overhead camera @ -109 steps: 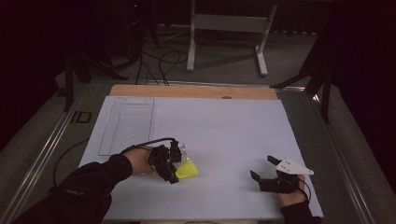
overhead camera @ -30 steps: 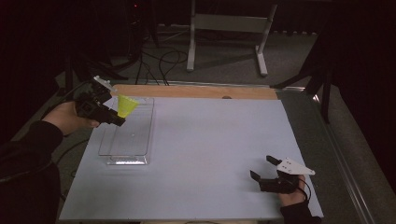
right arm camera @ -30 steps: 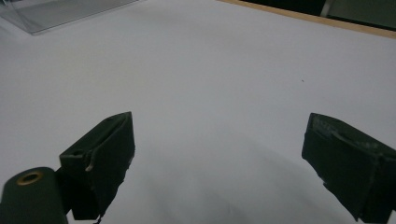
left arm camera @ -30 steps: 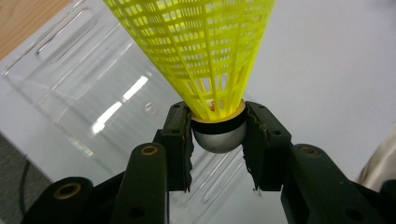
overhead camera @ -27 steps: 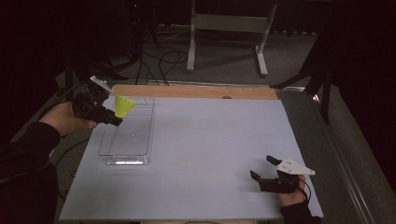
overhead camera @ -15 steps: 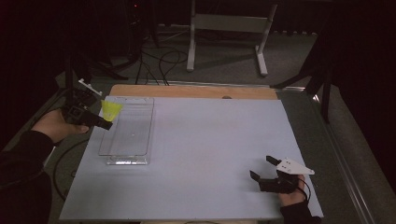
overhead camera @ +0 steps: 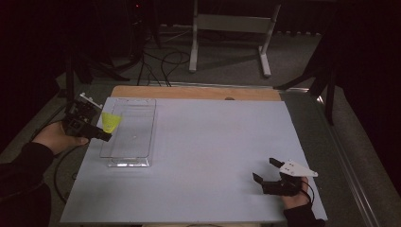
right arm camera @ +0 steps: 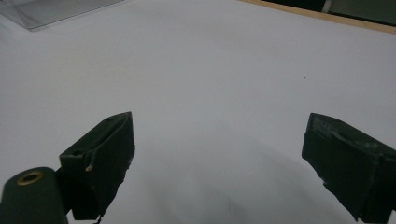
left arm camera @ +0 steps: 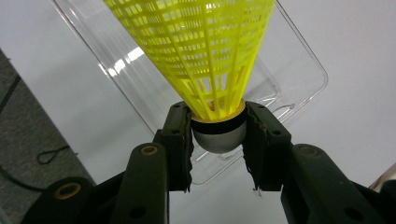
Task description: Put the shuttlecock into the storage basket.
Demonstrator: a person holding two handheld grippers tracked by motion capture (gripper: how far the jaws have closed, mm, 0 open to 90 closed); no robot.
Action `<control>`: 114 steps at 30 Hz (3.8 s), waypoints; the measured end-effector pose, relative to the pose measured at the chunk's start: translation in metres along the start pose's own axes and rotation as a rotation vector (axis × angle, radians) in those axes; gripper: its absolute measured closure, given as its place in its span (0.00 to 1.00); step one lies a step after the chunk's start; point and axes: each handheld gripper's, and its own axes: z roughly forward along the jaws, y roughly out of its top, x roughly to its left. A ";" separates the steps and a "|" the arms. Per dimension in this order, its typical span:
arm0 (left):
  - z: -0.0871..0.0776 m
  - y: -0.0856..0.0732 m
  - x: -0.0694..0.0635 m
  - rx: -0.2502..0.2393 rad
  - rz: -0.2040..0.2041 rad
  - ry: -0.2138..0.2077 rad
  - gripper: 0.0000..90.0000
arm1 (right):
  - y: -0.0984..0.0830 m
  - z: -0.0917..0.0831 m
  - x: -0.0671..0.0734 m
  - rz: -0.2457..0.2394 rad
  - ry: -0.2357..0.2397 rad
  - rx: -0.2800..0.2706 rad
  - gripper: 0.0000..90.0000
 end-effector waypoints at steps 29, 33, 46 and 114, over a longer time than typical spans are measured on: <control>0.042 -0.019 0.009 0.073 0.152 0.015 0.71 | 0.000 0.001 -0.001 0.006 0.003 0.007 0.11; 0.043 -0.016 0.007 0.091 0.149 0.034 0.71 | 0.000 0.001 0.000 0.003 0.006 0.010 0.11; 0.045 -0.008 -0.004 0.162 0.217 0.117 0.70 | 0.000 0.001 -0.001 0.004 0.003 0.007 0.11; 0.037 0.060 -0.069 -0.046 0.244 -0.023 0.00 | 0.000 0.000 -0.001 0.007 -0.001 0.003 0.11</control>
